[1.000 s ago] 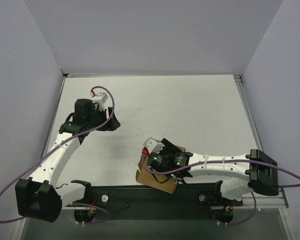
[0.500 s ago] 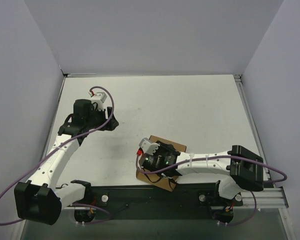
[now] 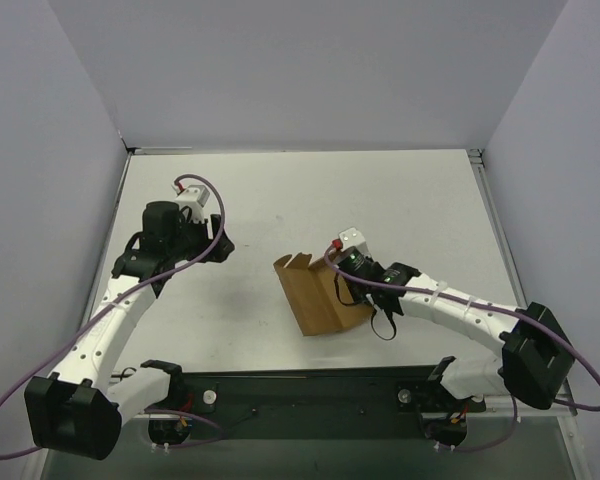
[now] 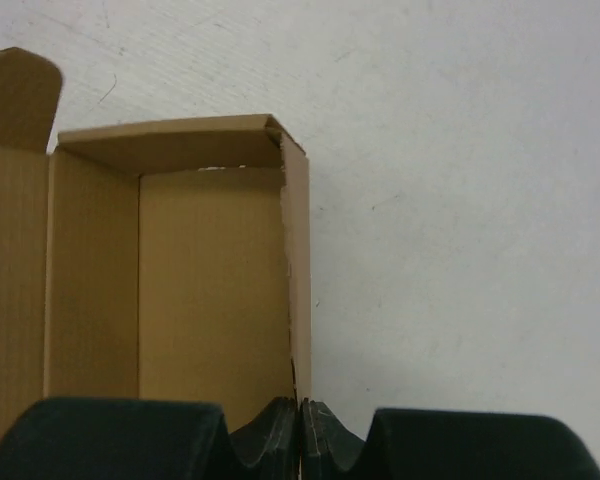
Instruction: Fold the paper box
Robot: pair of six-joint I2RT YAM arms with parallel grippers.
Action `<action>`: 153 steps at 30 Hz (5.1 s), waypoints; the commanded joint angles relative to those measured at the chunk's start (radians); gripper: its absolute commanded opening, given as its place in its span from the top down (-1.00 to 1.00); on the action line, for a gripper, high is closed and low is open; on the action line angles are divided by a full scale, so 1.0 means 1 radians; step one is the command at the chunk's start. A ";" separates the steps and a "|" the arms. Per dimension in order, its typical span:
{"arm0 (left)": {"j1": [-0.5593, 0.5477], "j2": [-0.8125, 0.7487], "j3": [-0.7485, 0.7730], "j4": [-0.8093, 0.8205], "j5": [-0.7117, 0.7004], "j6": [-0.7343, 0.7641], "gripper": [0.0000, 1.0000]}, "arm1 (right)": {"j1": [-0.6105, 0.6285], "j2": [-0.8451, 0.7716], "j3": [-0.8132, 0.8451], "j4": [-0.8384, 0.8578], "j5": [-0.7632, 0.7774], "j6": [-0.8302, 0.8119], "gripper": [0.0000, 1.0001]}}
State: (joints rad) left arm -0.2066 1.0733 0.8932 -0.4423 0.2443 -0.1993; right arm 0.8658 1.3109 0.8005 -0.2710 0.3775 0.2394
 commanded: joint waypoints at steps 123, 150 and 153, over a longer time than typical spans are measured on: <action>-0.524 -0.033 -0.264 0.306 -0.396 -0.236 0.79 | -0.047 0.085 0.077 0.377 -0.172 0.027 0.75; -0.887 -0.007 -0.365 0.323 -0.810 -0.342 0.97 | 0.203 -0.096 -0.112 0.236 0.195 0.336 0.26; -0.939 -0.006 -0.399 0.332 -0.878 -0.365 0.98 | 0.237 -0.153 -0.121 0.181 0.213 0.373 -0.05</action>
State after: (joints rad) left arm -1.0840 1.0698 0.5415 -0.1078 -0.5426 -0.5232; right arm 1.0603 1.2442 0.6857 -0.0086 0.5117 0.5438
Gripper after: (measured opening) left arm 0.074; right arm 0.471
